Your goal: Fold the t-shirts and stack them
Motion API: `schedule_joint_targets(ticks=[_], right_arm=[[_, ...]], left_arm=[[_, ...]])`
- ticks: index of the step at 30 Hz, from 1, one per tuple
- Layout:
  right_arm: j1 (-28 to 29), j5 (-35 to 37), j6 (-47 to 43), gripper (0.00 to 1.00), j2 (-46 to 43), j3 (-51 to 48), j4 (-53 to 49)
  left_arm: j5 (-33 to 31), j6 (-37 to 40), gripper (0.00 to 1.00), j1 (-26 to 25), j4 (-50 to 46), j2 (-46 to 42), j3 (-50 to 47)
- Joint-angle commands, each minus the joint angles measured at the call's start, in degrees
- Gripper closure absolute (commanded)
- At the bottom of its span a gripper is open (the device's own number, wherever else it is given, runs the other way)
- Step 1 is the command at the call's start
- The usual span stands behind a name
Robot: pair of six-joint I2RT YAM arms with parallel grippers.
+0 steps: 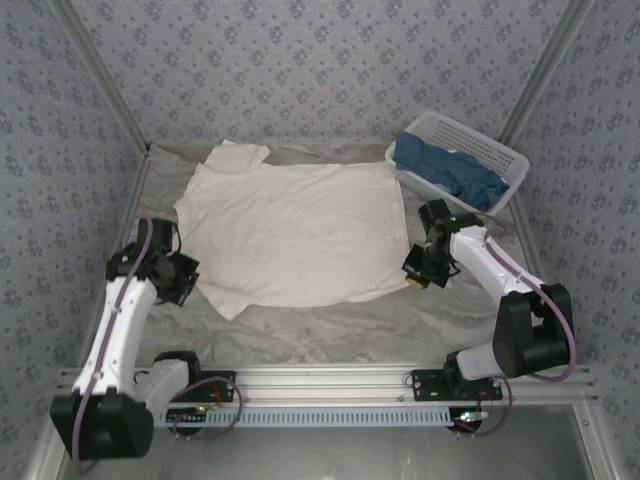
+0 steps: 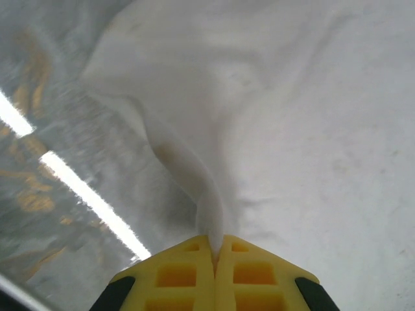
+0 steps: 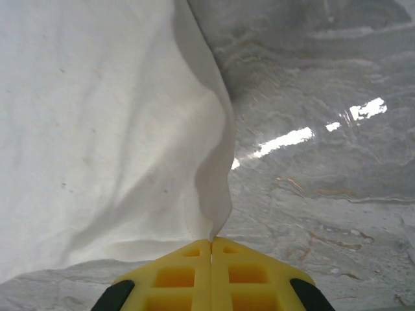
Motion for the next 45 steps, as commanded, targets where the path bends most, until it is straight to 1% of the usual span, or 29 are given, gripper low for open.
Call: schedule_joint_targets(ticks=[1,5,10,11,18,24,30,45], right_arm=[[-0.7,0.5,2.2,1.00,2.2,3.2,0.1],[-1.3,1.6,3.2,1.00,5.6,7.1,1.7],[-1.8,3.7,4.3,1.00,10.4,11.5,3.1],[-2.0,4.0,4.4,1.00,11.6,14.0,3.5],[-2.6,6.1,4.5,1.00,18.7,20.8,4.0],[-3.0,8.1,4.4,1.00,23.7,25.1,4.2],[-2.8,8.5,4.4,1.00,26.9,29.1,4.2],[-2.7,10.3,3.5,1.00,32.2,35.7,2.9]], left_arm=[[0.3,4.6,1.00,-0.3,5.6,5.7,4.6],[-0.4,8.5,1.00,-0.3,7.0,13.9,10.7],[-2.2,13.4,1.00,-0.2,7.4,21.9,17.3],[-2.5,14.2,1.00,-0.2,7.5,23.3,18.4],[-5.9,17.1,1.00,0.6,6.5,31.1,24.8],[-6.2,19.8,1.00,1.8,8.1,36.6,29.5],[-6.4,21.4,1.00,2.7,7.4,40.7,33.3],[-6.9,22.5,1.00,5.4,7.1,44.5,35.5]])
